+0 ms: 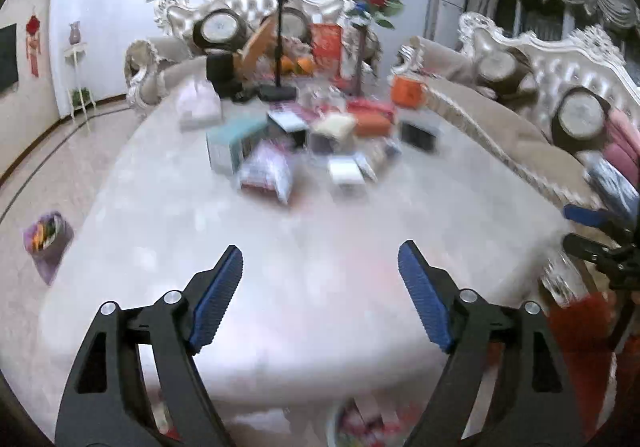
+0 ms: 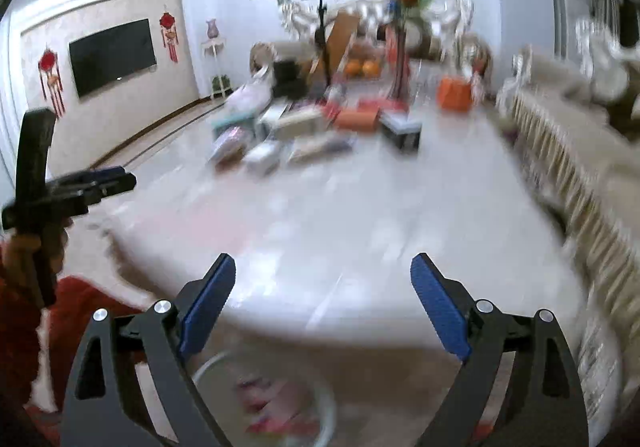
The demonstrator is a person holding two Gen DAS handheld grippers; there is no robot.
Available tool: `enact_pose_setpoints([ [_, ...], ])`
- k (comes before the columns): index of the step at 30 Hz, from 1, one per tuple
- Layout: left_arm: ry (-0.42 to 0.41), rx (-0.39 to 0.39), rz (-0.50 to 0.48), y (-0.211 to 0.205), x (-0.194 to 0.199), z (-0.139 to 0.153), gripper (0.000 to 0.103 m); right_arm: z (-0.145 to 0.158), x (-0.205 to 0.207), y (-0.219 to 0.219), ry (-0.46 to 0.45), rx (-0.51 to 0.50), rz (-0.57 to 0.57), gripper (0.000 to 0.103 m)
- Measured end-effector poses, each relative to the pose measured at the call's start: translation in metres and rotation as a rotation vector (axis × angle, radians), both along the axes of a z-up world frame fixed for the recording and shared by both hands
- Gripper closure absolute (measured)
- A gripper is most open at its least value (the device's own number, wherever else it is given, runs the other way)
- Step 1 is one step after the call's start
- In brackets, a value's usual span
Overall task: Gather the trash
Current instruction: 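Grasp the silver box with the right tool while the left tool grasps the white-purple snack bag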
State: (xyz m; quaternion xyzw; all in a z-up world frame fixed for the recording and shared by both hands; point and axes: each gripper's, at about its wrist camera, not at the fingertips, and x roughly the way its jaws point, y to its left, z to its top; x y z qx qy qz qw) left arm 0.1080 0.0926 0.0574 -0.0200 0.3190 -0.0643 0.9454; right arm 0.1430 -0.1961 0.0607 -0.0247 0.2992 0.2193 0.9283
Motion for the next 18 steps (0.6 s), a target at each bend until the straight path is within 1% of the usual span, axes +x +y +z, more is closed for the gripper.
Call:
enact_pose_setpoints([
  [2, 0.012, -0.019, -0.003, 0.003, 0.034, 0.000, 0.024, 0.008, 0.041, -0.002, -0.011, -0.015, -0.011, 0.018],
  [3, 0.020, -0.018, 0.014, 0.006, 0.058, -0.002, 0.024, 0.011, 0.063, -0.001, -0.007, -0.022, -0.010, 0.018],
  [4, 0.025, -0.015, 0.021, 0.006, 0.072, -0.004, 0.024, 0.012, 0.082, -0.002, 0.002, -0.032, -0.008, 0.018],
  [6, 0.067, 0.001, 0.039, 0.008, 0.106, -0.015, 0.024, 0.008, 0.113, -0.003, 0.015, -0.062, -0.019, 0.018],
  [9, 0.133, 0.018, 0.070, 0.015, 0.135, -0.033, 0.024, 0.001, 0.168, -0.002, 0.054, -0.100, -0.034, 0.018],
  [13, 0.179, 0.017, 0.100, 0.017, 0.157, -0.047, 0.024, -0.018, 0.216, -0.001, 0.122, -0.083, -0.053, 0.018],
  [14, 0.193, 0.026, 0.105, 0.016, 0.162, -0.050, 0.024, -0.020, 0.220, 0.002, 0.132, -0.085, -0.046, 0.018],
  [18, 0.223, 0.070, 0.115, 0.014, 0.174, -0.055, 0.024, -0.031, 0.242, 0.020, 0.148, -0.155, -0.004, 0.018],
])
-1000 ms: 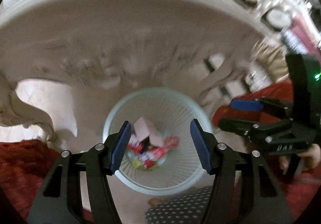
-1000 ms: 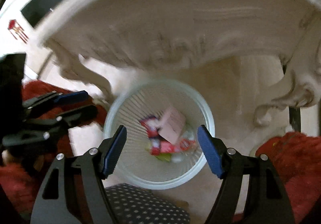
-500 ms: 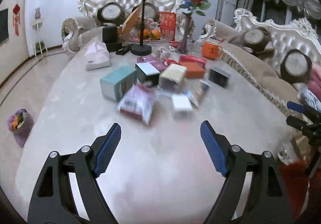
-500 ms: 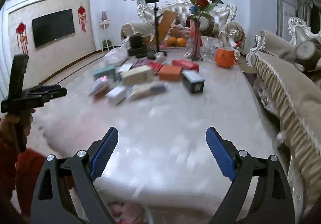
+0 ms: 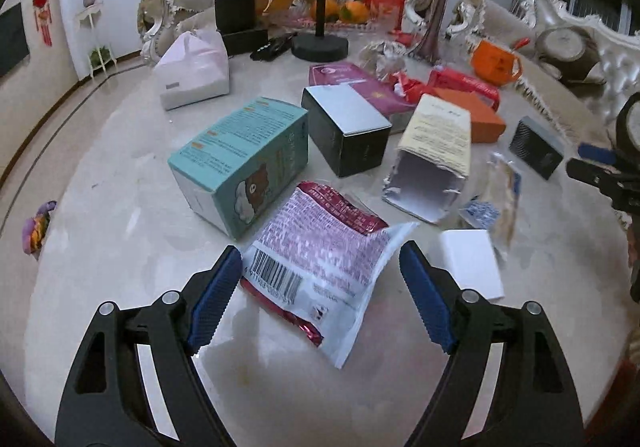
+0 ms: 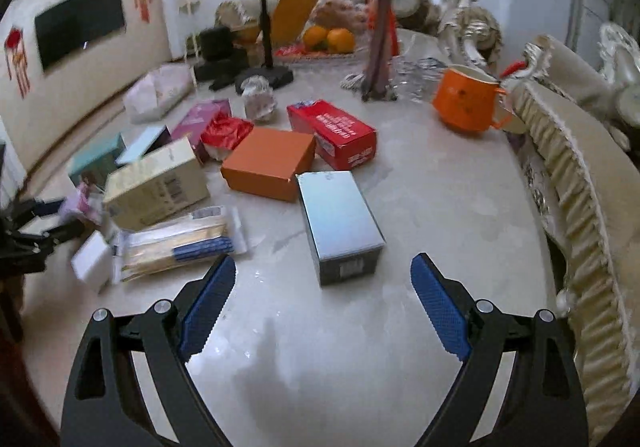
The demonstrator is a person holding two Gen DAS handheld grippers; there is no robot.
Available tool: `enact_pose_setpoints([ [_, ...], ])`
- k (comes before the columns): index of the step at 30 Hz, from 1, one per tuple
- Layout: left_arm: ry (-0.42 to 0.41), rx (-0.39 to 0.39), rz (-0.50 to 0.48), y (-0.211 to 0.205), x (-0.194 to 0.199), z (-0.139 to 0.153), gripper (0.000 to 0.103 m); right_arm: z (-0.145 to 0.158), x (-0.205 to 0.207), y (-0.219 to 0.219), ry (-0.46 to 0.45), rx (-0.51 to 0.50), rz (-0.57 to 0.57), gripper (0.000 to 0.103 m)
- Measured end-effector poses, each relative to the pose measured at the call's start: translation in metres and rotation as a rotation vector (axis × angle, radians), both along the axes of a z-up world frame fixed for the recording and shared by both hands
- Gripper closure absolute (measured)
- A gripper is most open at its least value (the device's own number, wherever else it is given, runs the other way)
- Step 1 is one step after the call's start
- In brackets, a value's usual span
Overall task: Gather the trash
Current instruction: 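Grasp the silver box with the right tool while the left tool grasps the white-purple snack bag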
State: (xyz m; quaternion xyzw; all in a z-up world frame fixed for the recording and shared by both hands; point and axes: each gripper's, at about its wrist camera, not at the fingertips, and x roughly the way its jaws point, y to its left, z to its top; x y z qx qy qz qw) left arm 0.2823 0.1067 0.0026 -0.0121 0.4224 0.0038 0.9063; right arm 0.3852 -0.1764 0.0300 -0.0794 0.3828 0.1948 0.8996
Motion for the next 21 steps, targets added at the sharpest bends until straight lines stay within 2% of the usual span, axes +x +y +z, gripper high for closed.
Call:
enact_pose_setpoints([
  [3, 0.024, 0.017, 0.017, 0.001, 0.006, -0.003, 0.024, -0.006, 0.016, 0.007, 0.003, -0.046, -0.008, 0.018],
  [8, 0.080, 0.045, 0.051, 0.003, 0.016, -0.011, 0.024, -0.014, 0.039, 0.004, 0.040, -0.018, -0.044, 0.018],
  [11, 0.059, 0.015, 0.045, 0.006, 0.014, -0.008, 0.024, -0.019, 0.047, 0.005, 0.059, -0.006, -0.051, 0.019],
  [12, 0.055, 0.004, 0.041, 0.006, 0.013, -0.008, 0.032, -0.021, 0.047, 0.006, 0.070, -0.011, -0.047, 0.021],
  [13, 0.059, -0.002, 0.041, 0.007, 0.014, -0.008, 0.041, -0.022, 0.048, 0.007, 0.077, -0.018, -0.045, 0.037],
  [14, 0.057, 0.002, 0.045, 0.008, 0.015, -0.008, 0.046, -0.024, 0.048, 0.008, 0.097, -0.014, -0.039, 0.059],
  [16, 0.055, -0.005, 0.037, 0.008, 0.015, -0.008, 0.051, -0.025, 0.046, 0.006, 0.123, 0.014, -0.046, 0.062],
  [19, 0.049, -0.016, 0.031, 0.008, 0.011, -0.008, 0.051, -0.024, 0.037, 0.004, 0.131, 0.030, -0.051, 0.062],
  [21, 0.042, -0.049, 0.035, 0.010, 0.007, -0.006, 0.052, -0.023, 0.032, 0.004, 0.126, 0.028, -0.054, 0.062],
])
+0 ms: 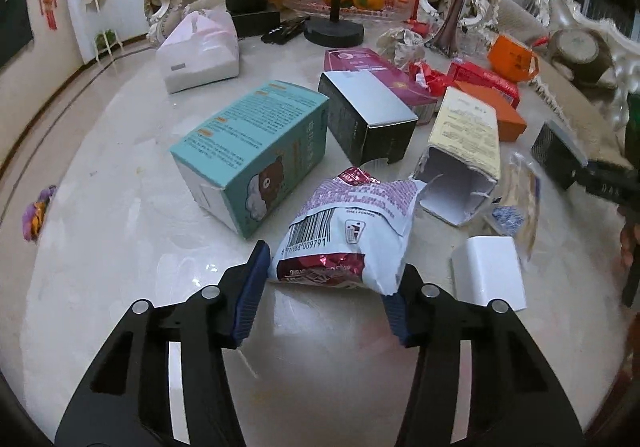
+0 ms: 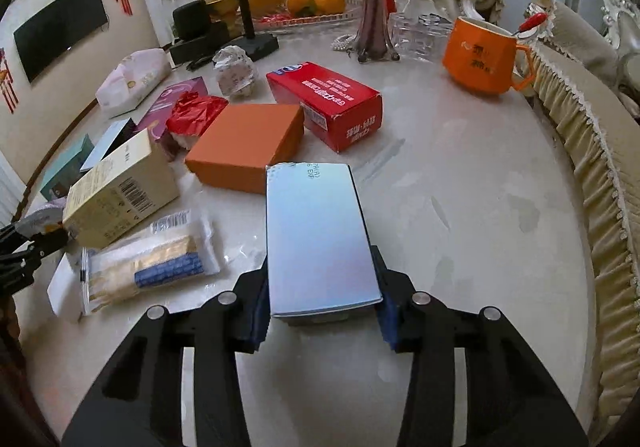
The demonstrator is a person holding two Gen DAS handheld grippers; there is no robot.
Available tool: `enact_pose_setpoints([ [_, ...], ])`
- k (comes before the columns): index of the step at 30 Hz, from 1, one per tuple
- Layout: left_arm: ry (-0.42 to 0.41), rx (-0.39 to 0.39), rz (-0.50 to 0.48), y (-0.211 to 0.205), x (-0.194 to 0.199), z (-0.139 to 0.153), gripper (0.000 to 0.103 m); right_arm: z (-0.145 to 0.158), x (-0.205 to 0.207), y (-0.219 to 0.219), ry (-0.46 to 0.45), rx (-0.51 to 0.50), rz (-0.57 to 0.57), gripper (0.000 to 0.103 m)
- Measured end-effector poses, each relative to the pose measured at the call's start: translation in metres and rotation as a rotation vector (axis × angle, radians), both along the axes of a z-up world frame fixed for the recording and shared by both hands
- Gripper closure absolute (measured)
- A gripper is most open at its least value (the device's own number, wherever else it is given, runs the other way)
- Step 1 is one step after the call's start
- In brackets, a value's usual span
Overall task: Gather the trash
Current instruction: 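Grasp the silver box with the right tool while the left tool grasps the white-purple snack bag, then carry the silver box and snack bag over the wastebasket and open both tools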
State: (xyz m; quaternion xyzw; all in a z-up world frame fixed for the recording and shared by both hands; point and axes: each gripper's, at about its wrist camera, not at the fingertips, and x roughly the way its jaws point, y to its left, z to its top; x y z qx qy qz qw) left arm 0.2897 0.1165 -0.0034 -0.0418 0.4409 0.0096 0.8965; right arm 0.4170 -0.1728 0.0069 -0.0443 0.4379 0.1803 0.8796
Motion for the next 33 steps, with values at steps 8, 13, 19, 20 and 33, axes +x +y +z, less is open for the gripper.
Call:
enact_pose_setpoints([
  [8, -0.076, -0.053, -0.016, -0.002, -0.028, 0.029, 0.052, 0.020, -0.031, -0.017, -0.031, 0.086, -0.017, 0.062],
  [13, -0.163, -0.081, -0.070, -0.009, -0.090, 0.054, 0.052, 0.040, -0.091, -0.024, -0.092, 0.144, 0.039, 0.062],
  [19, -0.215, -0.087, -0.170, -0.035, -0.196, 0.065, 0.052, 0.054, -0.207, -0.031, -0.152, 0.226, 0.111, 0.062],
  [20, -0.210, -0.095, -0.188, -0.040, -0.212, 0.063, 0.052, 0.054, -0.231, -0.029, -0.157, 0.238, 0.125, 0.062],
  [33, 0.127, -0.169, -0.280, -0.105, -0.303, -0.078, 0.052, -0.056, -0.354, 0.009, 0.149, 0.247, 0.125, 0.062],
])
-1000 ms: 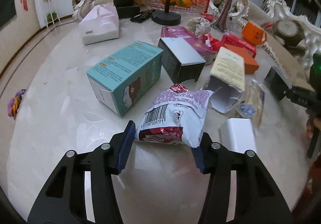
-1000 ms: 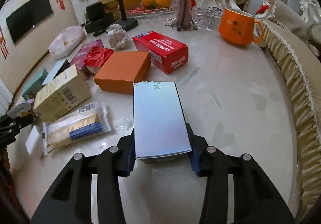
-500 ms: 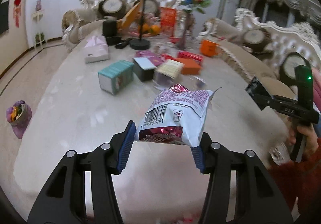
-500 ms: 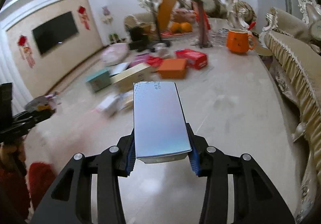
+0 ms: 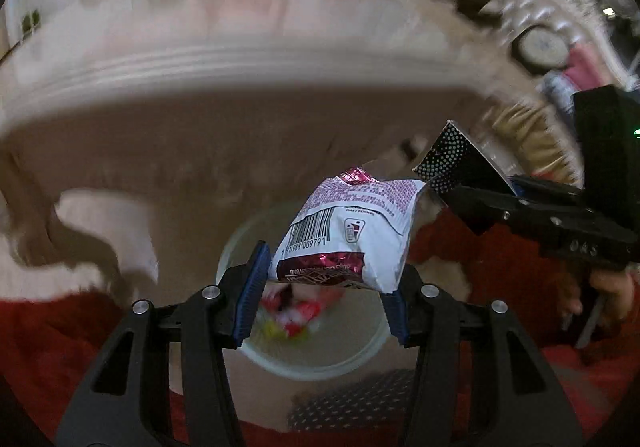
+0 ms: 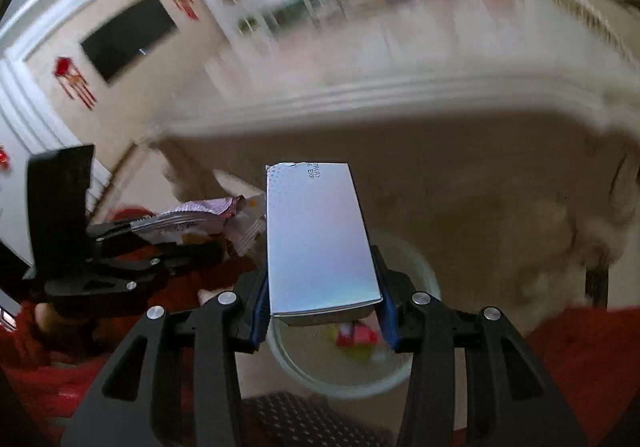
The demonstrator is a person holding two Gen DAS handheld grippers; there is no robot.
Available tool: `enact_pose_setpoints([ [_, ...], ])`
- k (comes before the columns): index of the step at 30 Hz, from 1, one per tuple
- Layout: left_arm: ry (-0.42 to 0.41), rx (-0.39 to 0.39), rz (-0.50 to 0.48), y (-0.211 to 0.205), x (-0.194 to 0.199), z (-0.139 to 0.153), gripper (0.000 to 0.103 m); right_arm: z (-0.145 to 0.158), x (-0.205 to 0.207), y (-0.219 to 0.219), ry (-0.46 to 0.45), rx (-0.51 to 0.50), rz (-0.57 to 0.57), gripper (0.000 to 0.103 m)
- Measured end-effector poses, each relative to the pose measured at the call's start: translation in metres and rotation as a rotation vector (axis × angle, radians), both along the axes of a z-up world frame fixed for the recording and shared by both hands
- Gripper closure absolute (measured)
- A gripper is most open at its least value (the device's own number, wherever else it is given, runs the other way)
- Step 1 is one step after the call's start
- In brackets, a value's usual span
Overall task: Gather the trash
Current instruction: 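Carry the silver box and snack bag over the wastebasket and open both tools, then move both open tools back over the table toward the next items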
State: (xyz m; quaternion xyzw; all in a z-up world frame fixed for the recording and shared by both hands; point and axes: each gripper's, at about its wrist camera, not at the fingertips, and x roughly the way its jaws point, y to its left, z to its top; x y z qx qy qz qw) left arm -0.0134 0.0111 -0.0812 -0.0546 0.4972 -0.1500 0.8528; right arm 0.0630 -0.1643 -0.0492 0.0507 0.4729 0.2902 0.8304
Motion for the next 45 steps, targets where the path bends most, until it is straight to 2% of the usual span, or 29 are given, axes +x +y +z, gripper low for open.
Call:
enact_pose_setpoints([
  [2, 0.072, 0.050, 0.020, -0.008, 0.008, -0.041, 0.052, -0.040, 0.008, 0.010, 0.064, -0.078, -0.021, 0.062],
  [5, 0.155, 0.062, 0.023, -0.015, 0.012, -0.075, 0.052, -0.078, 0.017, 0.019, 0.173, -0.107, -0.018, 0.062],
  [7, 0.181, 0.089, 0.017, -0.018, 0.013, -0.086, 0.052, -0.087, 0.019, 0.025, 0.192, -0.139, 0.001, 0.062],
  [13, 0.189, 0.083, 0.020, -0.018, 0.014, -0.092, 0.052, -0.086, 0.023, 0.035, 0.177, -0.169, 0.015, 0.062],
  [14, 0.196, 0.081, 0.020, -0.018, 0.013, -0.093, 0.050, -0.087, 0.021, 0.035, 0.176, -0.170, 0.013, 0.061],
  [15, 0.204, 0.079, 0.023, -0.017, 0.013, -0.095, 0.045, -0.089, 0.019, 0.035, 0.176, -0.175, 0.010, 0.061],
  [16, 0.212, 0.082, 0.026, -0.017, 0.012, -0.092, 0.042, -0.093, 0.011, 0.033, 0.176, -0.178, 0.006, 0.061],
  [17, 0.220, 0.095, 0.032, -0.017, 0.012, -0.094, 0.038, -0.096, 0.008, 0.032, 0.180, -0.179, 0.002, 0.055],
  [18, 0.225, 0.107, 0.039, -0.016, 0.012, -0.096, 0.034, -0.098, 0.006, 0.031, 0.183, -0.183, -0.006, 0.048],
  [19, 0.229, 0.107, 0.039, -0.016, 0.011, -0.096, 0.032, -0.098, 0.002, 0.025, 0.178, -0.191, -0.015, 0.035],
  [20, 0.234, 0.096, 0.038, -0.016, 0.011, -0.097, 0.030, -0.098, 0.001, 0.025, 0.167, -0.203, -0.028, 0.032],
  [35, 0.263, 0.081, 0.065, -0.009, 0.014, -0.105, 0.028, -0.101, 0.000, 0.015, 0.179, -0.213, -0.064, 0.032],
  [37, 0.250, 0.086, 0.056, -0.012, 0.012, -0.103, 0.023, -0.100, -0.001, 0.015, 0.174, -0.210, -0.063, 0.032],
  [40, 0.208, 0.084, 0.041, -0.014, 0.009, -0.093, 0.022, -0.091, -0.004, 0.013, 0.157, -0.202, -0.059, 0.032],
  [42, 0.161, 0.087, 0.031, -0.014, 0.005, -0.080, 0.021, -0.075, -0.010, 0.009, 0.132, -0.166, -0.057, 0.031],
  [45, 0.058, 0.054, 0.017, -0.004, -0.002, -0.038, 0.021, -0.039, -0.017, 0.000, 0.050, -0.110, -0.066, 0.031],
])
